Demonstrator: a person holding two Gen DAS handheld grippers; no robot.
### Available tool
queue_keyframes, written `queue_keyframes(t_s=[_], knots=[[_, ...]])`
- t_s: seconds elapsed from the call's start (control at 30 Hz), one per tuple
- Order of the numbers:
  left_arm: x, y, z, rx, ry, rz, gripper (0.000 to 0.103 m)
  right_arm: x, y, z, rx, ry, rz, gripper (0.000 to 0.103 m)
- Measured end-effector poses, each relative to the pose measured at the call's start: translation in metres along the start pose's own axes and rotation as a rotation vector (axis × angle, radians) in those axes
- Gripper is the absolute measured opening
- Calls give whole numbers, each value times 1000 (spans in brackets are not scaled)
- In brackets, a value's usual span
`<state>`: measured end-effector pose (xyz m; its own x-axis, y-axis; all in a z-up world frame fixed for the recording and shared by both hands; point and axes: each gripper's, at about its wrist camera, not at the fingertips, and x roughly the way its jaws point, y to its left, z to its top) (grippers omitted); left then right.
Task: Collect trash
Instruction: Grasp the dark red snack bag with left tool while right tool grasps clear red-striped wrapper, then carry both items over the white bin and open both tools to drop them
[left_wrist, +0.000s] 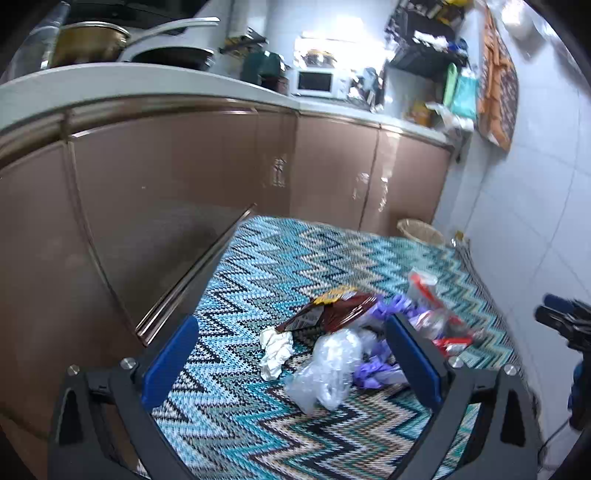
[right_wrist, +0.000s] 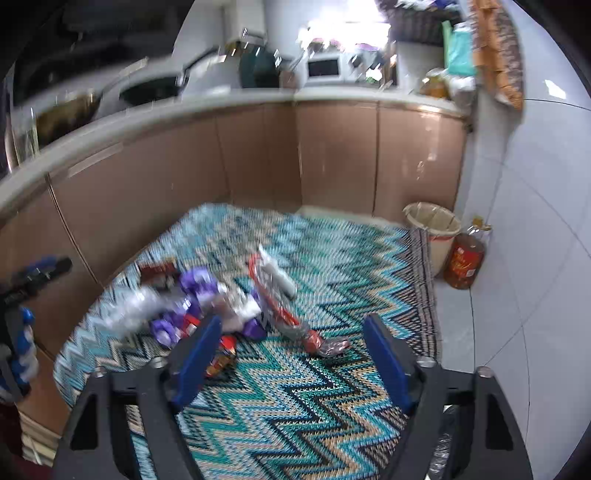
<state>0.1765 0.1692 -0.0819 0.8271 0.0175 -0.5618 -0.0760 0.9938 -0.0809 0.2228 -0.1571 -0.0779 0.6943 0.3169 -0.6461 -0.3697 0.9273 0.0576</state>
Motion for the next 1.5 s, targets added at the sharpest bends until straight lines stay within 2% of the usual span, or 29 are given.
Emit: queue_keyframes(t_s=[0.13,0.23,0.37,0.57,0.6,0.63,0.67,0.7,0.77,0.83,0.97,1.1,1.27,1.37,1.5], knots=[[29,-1,1,73,53,-58,99,49,-1,-3,-49,101,18,62],[55,-6,6,114,93,-102,91,72,-2,-4,-80,147,28,62],[92,-20,11,187,165,-179,88,102,2,-3,-138,199,39,62],[137,-35,13,309,243,-187,88,136,1,-1,-222,276,44,62],[143,-36,13,313,253,-193,82,141,-2,-1,-228,285,46,61],[148,-35,14,313,268,-200,67,145,-3,-1,-229,291,48,56],[154,-35,14,305,292,-208,58,150,-6,-2,-228,301,53,47],[160,-33,15,290,317,-221,45,155,-9,-3,-223,313,63,43],[169,-28,15,253,348,-235,36,160,-12,-5,-209,328,81,29],[173,-24,15,231,357,-229,17,161,-16,-6,-194,325,95,21],[165,-12,21,164,334,-220,12,146,-24,-4,-137,275,114,12],[142,-8,34,140,282,-191,10,117,-28,1,-94,211,123,11],[96,-11,50,145,199,-169,10,70,-30,4,-43,128,139,11],[69,-21,56,150,162,-174,10,43,-35,1,-3,79,155,11],[39,-45,62,157,136,-220,10,7,-48,-10,55,18,157,11]])
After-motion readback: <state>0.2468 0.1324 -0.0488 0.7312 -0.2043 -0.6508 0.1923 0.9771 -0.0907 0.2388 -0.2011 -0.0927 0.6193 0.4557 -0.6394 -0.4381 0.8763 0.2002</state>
